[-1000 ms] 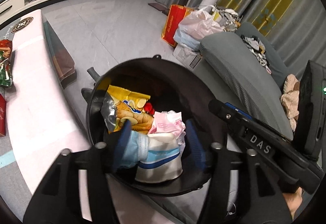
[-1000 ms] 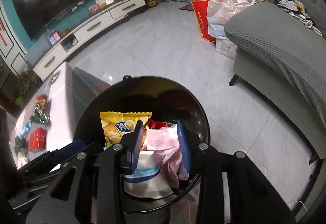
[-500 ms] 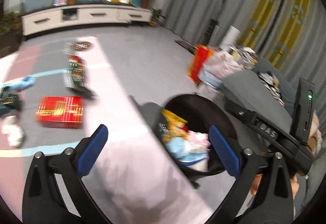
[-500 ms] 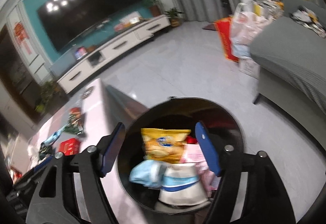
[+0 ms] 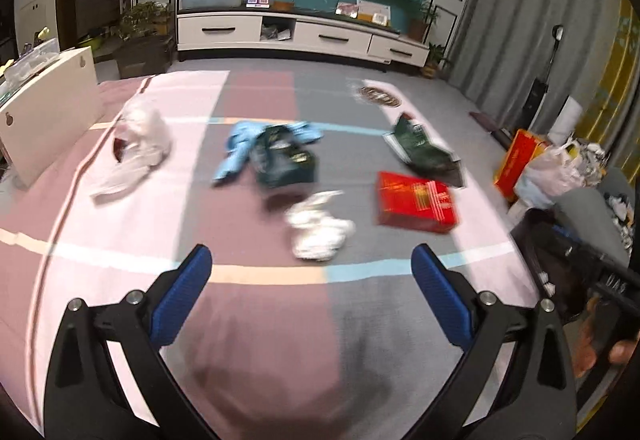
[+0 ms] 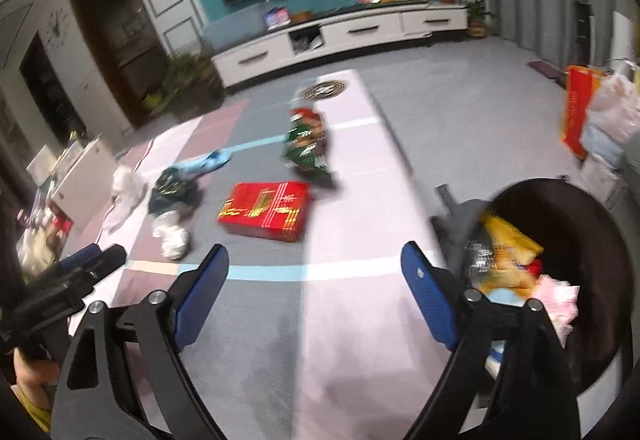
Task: Collect trash
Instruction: 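Move both tools back over the remaining trash on the mat, then grasp the white tissue with the left tool while the right tool grasps the red box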
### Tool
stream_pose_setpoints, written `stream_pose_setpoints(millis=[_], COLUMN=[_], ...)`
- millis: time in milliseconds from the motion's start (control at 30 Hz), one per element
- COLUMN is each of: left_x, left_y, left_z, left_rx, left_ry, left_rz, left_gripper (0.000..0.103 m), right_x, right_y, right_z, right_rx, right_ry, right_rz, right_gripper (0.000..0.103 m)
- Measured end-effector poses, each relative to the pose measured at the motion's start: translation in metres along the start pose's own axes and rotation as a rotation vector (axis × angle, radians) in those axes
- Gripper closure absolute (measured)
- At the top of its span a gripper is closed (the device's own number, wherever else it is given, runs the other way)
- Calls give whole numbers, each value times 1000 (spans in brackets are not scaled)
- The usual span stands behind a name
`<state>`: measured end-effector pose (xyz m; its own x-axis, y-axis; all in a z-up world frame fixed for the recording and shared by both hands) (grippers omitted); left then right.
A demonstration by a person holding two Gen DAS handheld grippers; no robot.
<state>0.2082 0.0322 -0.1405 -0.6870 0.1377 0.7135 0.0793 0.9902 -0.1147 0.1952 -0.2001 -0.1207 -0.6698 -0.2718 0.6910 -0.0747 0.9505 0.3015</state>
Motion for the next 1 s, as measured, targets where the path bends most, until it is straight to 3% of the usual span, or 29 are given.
stream_pose_setpoints(millis=[267, 367, 567, 633, 733, 1000], left_x=[-47, -58, -82, -87, -80, -43], left_y=[4, -6, -17, -17, -9, 30], left_z=[-11, -16, -12, -8, -9, -13], left_rx=[14, -10, -59, -63, -36, 75], left_ry=[63, 55, 91, 109, 93, 68], left_rz=[70, 79, 81, 90, 109, 119], left_gripper=[5, 12, 48, 69, 73, 72], right_x=[-52, -66, -92, -98, -106, -123], right_y=[31, 27, 26, 26, 25, 37], right_z=[-13, -16, -20, -20, -18, -14], right_rx=[-112, -184, -184, -173, -167, -117], right_ry=[48, 59, 87, 94, 111, 132], right_rz=[-4, -1, 96, 117, 142, 204], right_gripper=[10, 10, 10, 10, 10, 7])
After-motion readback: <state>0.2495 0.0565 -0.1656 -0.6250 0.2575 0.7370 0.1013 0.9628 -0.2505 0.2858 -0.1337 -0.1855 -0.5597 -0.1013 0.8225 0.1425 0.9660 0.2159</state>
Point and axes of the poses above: each gripper's, at about its wrist camera, not at the fingertips, and x roughly against the way its jaws point, y to its left, z to its underside, the point moved 4 cm from there along -x, roughly the way its jaws point, and after that the axes turned 3 degrees about -z, right-handed, at the moved point
